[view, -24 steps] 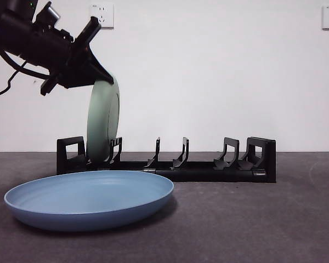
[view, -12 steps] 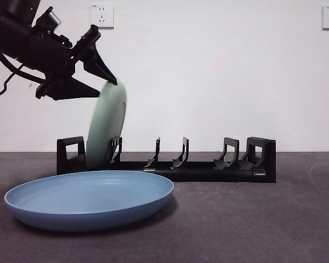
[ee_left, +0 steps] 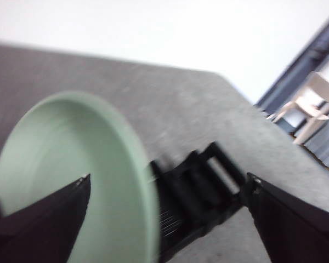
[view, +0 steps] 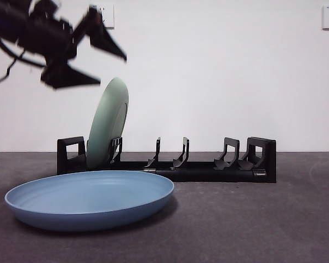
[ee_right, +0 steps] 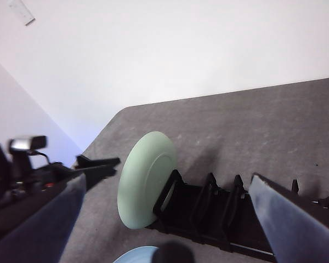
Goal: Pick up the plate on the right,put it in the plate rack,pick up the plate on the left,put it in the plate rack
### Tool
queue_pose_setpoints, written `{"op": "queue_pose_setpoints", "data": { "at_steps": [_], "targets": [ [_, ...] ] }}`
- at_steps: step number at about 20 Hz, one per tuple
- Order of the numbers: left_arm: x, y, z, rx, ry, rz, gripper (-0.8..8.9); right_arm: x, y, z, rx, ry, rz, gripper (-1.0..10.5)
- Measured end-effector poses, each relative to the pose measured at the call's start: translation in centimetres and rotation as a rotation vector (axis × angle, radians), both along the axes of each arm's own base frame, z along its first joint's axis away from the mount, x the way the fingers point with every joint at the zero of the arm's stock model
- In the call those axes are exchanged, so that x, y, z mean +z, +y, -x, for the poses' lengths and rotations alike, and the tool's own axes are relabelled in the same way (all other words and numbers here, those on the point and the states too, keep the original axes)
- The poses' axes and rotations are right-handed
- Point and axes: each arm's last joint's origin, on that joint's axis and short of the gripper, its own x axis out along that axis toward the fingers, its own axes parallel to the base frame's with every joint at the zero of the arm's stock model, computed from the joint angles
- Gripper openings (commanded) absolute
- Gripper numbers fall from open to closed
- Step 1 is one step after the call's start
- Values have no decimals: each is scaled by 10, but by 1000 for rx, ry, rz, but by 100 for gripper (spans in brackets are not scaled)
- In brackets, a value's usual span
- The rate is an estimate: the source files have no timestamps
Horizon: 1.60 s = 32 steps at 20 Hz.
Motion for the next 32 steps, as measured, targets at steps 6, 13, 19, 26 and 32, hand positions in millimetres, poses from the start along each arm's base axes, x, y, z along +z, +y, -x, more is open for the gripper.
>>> {"op": "queue_pose_setpoints", "data": {
  "at_steps": [6, 13, 19, 26, 32],
  "targets": [
    [40, -4, 37, -66, -107, -68, 466, -6, 0, -1, 2, 55, 13, 498],
    [63, 8, 94, -51, -111, -275, 393, -38, 13, -7, 62, 310, 101, 495],
    [61, 17, 131, -65, -28, -475, 393, -73, 38, -16, 170, 532, 225, 438],
    [43, 3, 162, -202, -27, -948, 332, -139, 86, -46, 314, 748, 336, 374],
    [42, -14, 173, -257, -113, -1067, 332, -201, 118, -77, 414, 830, 296, 372]
  ]
}}
